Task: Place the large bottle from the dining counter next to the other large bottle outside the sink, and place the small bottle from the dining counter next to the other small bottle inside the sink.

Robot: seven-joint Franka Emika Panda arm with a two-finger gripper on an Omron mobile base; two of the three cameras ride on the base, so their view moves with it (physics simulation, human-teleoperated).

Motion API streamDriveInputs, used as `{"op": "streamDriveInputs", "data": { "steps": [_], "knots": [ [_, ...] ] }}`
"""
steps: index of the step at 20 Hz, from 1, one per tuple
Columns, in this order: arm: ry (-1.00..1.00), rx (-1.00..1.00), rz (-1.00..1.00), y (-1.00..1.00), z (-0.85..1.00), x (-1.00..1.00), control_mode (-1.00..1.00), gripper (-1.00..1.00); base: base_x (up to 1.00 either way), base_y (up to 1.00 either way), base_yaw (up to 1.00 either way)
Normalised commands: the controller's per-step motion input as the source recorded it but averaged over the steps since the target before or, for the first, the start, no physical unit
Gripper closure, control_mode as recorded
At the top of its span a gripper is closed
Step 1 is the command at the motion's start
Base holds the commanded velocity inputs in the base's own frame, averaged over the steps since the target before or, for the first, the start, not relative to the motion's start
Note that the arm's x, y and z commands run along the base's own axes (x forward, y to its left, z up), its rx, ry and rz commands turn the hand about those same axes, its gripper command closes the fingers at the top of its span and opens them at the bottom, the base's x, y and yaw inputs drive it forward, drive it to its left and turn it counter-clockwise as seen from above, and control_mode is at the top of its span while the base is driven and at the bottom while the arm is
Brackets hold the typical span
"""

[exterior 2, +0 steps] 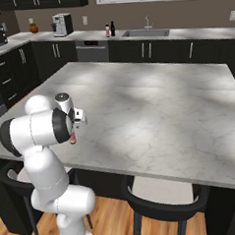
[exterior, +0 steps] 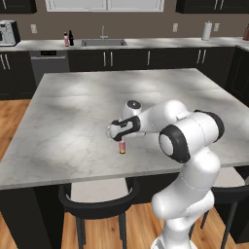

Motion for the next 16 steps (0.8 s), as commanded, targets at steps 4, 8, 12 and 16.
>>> {"op": "streamDriveInputs", "data": {
  "steps": [4, 8, 12, 16],
  "knots": [
    [0.00, 0.01, 0.00, 0.06, -0.19, 0.07, -1.00, 1.00, 0.00, 0.00, 0.00],
    [0.00, 0.01, 0.00, 0.05, -0.20, 0.06, -1.00, 1.00, 0.00, 0.00, 0.00],
    [0.00, 0.01, 0.00, 0.07, -0.15, 0.03, -1.00, 1.00, 0.00, 0.00, 0.00],
    [-0.01, 0.00, 0.00, 0.08, 0.05, -0.01, -1.00, 1.00, 0.00, 0.00, 0.00]
  ]
}}
